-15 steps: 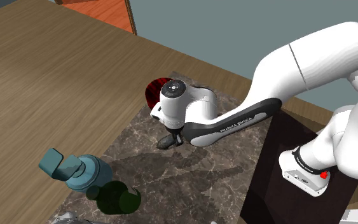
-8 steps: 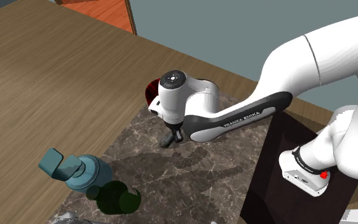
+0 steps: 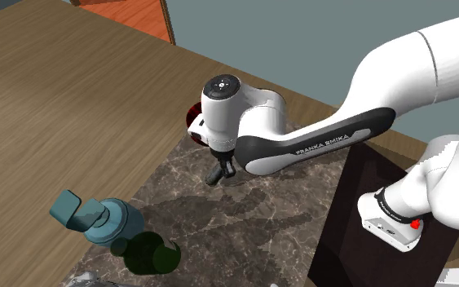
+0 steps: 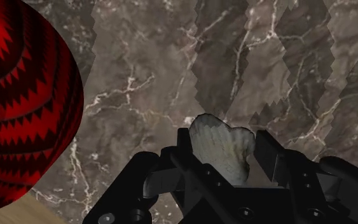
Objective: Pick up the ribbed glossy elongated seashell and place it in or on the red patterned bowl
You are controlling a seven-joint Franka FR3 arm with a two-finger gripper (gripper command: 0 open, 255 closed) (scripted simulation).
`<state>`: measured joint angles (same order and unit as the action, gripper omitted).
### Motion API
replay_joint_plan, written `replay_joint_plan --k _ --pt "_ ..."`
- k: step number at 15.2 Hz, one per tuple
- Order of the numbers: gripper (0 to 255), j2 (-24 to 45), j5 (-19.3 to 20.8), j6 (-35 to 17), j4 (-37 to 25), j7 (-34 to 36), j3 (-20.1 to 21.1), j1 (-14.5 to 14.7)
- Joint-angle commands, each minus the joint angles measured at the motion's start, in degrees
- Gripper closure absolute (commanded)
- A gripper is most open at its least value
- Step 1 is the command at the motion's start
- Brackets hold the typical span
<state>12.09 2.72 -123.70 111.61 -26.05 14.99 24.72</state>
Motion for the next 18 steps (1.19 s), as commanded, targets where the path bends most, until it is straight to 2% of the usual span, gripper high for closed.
replay_joint_plan --k 1,15,18 --pt "255 -0.6 -0.21 1.48 -0.9 -0.13 0.05 -0.04" --pt "255 -3.94 -1.32 10.94 -7.13 -0.78 0.27 -0.25" --pt "255 -1.37 -0.92 11.73 -10.42 -4.03 -1.22 -2.07"
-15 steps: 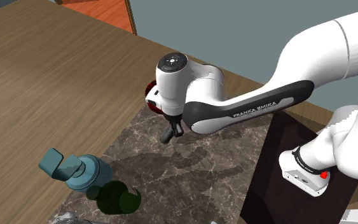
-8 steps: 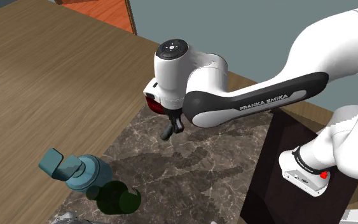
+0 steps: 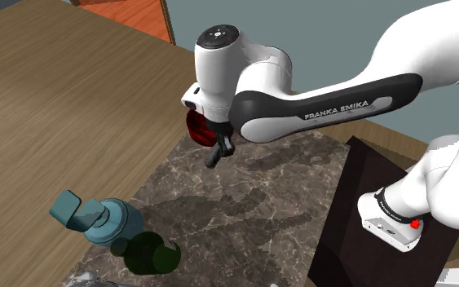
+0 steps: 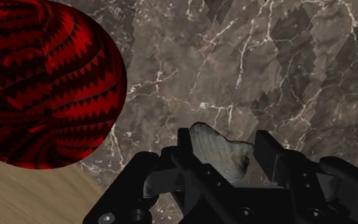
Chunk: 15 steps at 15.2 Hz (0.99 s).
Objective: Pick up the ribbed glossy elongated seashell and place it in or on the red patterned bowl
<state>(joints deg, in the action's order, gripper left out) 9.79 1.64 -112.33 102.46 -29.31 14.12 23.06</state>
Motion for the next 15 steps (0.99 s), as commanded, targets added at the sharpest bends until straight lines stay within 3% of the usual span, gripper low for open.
replay_joint_plan --k 1,8,14,15 --pt "255 1.88 0.3 0.68 -2.51 -1.83 -0.83 -0.99" --pt "255 9.95 1.1 3.88 -13.67 -8.82 -3.72 -4.9" --pt "255 19.15 1.64 8.52 -27.45 -14.17 -5.62 -7.83" --pt "255 19.19 1.65 7.77 -26.75 -14.16 -5.63 -7.86"
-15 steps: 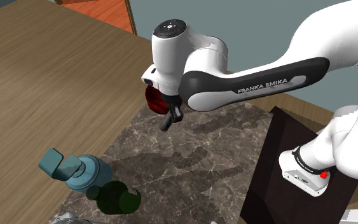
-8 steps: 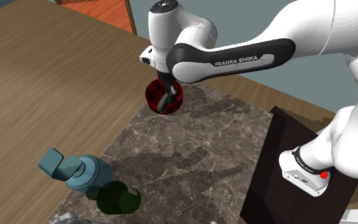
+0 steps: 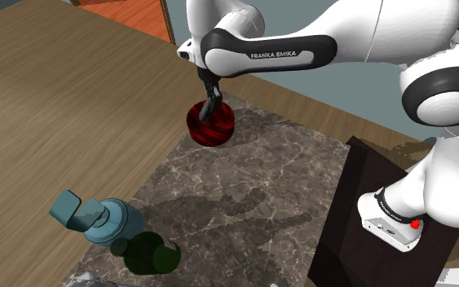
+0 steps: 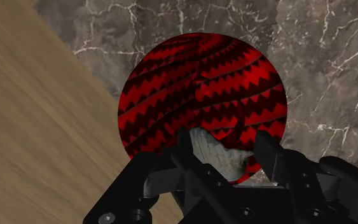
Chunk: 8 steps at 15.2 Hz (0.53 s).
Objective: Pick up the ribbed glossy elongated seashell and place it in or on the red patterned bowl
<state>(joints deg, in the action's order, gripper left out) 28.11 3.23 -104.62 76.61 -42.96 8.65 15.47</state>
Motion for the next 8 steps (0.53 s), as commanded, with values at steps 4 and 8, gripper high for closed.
replay_joint_plan --k 4,8 --pt "255 1.21 0.12 -2.84 1.69 -0.47 -0.2 -0.34" --pt "255 1.75 0.21 -5.62 3.93 -0.42 -0.27 -0.38"
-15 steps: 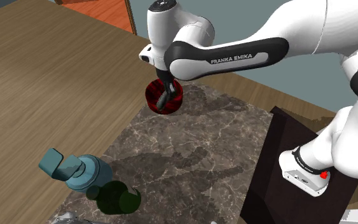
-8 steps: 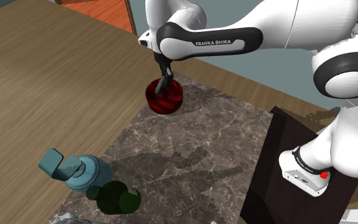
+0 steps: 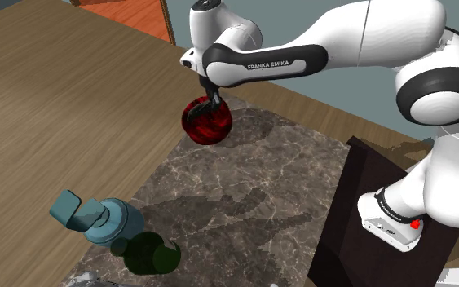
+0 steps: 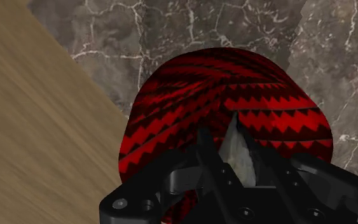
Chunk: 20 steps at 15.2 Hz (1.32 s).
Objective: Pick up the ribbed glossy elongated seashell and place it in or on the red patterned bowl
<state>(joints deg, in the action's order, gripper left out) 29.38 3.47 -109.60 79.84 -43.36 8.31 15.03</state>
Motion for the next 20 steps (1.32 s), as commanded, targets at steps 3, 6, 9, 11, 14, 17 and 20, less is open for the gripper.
replay_joint_plan --k 3,6,9,11,14,17,20 --pt "255 1.04 0.08 -2.77 2.25 0.03 0.0 0.05" --pt "255 1.04 0.07 -2.77 2.26 0.03 0.0 0.05" --pt "255 1.04 0.07 -2.77 2.25 0.03 0.0 0.05" --pt "0 1.04 0.07 -2.77 2.26 0.03 0.0 0.05" --pt "0 1.04 0.07 -2.77 2.26 0.03 0.0 0.05" --pt "0 0.58 -0.01 -1.1 1.05 -0.03 0.04 0.05" --pt "0 -0.31 -0.17 3.79 -2.96 -0.17 0.13 0.09"
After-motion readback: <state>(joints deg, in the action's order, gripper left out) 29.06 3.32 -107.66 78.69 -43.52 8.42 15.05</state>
